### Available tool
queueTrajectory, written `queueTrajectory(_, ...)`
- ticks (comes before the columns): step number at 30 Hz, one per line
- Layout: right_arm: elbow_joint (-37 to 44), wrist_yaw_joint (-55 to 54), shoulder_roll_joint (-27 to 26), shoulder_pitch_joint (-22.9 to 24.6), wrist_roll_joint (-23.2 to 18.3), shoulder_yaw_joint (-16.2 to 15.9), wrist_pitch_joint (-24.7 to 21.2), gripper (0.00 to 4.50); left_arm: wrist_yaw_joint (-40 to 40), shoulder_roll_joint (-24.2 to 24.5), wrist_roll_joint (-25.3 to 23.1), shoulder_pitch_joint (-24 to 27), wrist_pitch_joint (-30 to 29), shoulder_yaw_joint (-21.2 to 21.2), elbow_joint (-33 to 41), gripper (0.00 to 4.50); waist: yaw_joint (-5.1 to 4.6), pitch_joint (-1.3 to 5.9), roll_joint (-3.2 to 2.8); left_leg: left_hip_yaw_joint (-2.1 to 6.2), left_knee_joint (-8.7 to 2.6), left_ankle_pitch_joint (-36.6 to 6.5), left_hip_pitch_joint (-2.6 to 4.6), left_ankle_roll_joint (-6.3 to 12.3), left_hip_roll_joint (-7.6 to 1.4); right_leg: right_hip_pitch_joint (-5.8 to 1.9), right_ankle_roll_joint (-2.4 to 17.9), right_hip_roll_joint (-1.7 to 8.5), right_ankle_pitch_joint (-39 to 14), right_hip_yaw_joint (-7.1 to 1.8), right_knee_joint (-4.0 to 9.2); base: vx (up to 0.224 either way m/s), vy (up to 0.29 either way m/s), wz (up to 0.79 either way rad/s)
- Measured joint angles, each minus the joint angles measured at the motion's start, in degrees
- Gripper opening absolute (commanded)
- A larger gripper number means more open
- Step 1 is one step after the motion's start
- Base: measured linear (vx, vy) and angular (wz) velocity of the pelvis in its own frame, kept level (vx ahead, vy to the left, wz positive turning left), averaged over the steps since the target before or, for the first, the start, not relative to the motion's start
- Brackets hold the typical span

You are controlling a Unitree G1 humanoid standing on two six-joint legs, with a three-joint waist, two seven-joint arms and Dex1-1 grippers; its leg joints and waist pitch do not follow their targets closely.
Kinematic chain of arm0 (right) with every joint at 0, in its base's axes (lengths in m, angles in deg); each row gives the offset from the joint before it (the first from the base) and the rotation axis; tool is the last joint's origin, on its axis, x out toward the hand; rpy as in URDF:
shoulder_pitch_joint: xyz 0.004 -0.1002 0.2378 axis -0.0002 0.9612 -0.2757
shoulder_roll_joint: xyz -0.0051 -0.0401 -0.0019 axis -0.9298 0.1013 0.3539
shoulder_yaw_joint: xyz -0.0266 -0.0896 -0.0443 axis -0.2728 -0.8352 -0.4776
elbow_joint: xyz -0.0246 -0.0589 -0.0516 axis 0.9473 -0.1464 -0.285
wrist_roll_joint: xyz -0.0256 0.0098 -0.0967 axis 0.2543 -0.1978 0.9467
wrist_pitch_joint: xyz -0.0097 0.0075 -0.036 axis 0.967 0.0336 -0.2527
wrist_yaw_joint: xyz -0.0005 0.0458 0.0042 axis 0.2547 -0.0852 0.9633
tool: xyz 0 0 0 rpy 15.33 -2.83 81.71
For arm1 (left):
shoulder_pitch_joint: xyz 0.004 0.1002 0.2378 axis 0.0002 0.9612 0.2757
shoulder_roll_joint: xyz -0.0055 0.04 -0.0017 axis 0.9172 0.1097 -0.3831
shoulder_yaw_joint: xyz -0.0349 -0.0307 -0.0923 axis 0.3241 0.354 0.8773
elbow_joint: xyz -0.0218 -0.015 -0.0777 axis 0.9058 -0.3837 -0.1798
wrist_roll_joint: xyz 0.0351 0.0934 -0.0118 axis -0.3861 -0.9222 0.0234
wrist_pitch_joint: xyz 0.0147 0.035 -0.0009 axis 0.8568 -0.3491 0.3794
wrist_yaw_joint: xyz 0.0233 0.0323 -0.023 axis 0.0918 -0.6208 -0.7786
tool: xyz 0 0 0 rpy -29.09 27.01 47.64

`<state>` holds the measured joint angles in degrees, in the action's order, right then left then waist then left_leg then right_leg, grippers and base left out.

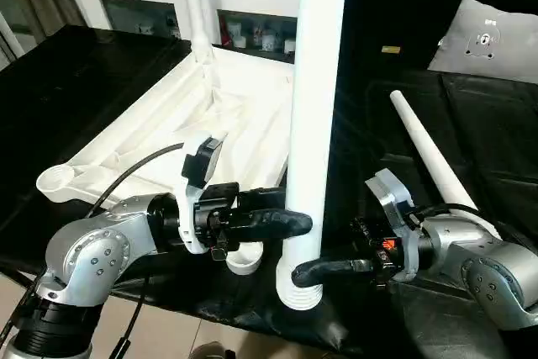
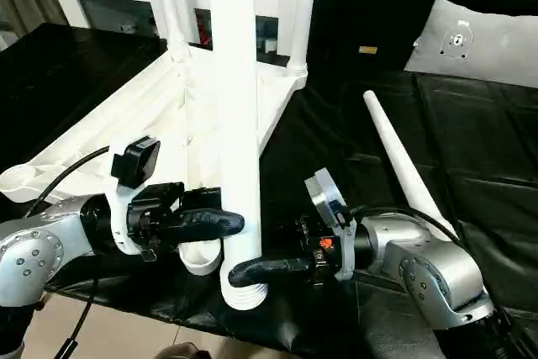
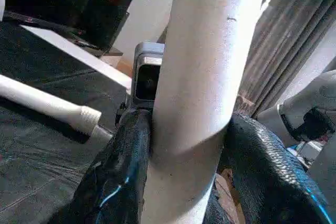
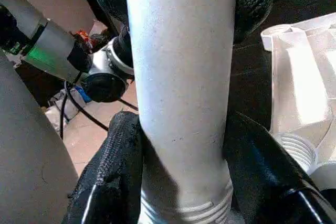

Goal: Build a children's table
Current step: Pick table leg

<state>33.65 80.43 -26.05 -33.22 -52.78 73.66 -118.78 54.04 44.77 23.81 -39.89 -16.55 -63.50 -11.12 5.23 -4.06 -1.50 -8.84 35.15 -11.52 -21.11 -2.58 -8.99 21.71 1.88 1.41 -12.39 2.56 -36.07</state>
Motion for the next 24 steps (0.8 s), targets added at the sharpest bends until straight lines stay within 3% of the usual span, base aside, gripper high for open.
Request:
queueTrajectory(7,-1.7,-1.4,-1.2,-1.6,1.2,-0.1,1.0,1.89,-0.8,-1.5,-0.4,-0.1,1.7,0.8,-2.1,1.97,-0.06,0.01,-0.01,0.0,0.01,0.0,0.0,0.0,0.0,0.0,0.0,0.0,0.0,0.0,0.0,0.0,0.0,0.0)
queueTrajectory(10,-2.5,-2.7,-2.0,-2.0,1.4,0.1,1.3,2.59,-1.0,-1.7,-1.4,-0.9,2.7,0.8,-3.4,1.97,-0.05,0.01,-0.01,0.0,0.0,0.0,0.01,0.0,0.0,0.0,0.0,0.0,0.0,0.01,0.0,0.0,0.0,0.0)
queueTrajectory(17,-5.1,-6.3,-2.7,-2.2,4.2,2.5,3.6,3.1,-3.8,-1.8,-2.5,-1.8,4.7,5.4,-6.2,1.95,-0.06,0.02,-0.02,0.0,0.01,0.0,-0.06,0.01,0.0,0.03,0.1,0.01,0.0,0.02,0.0,0.0,0.0,0.0)
queueTrajectory(24,-5.2,-9.1,-4.9,-2.2,4.4,4.3,4.9,3.57,-7.6,-3.3,-5.3,-1.9,7.5,5.8,-6.4,1.93,-0.05,0.02,-0.02,0.0,0.01,0.0,-0.04,0.01,0.0,0.02,0.1,0.01,0.1,0.02,0.0,0.0,0.0,0.0)
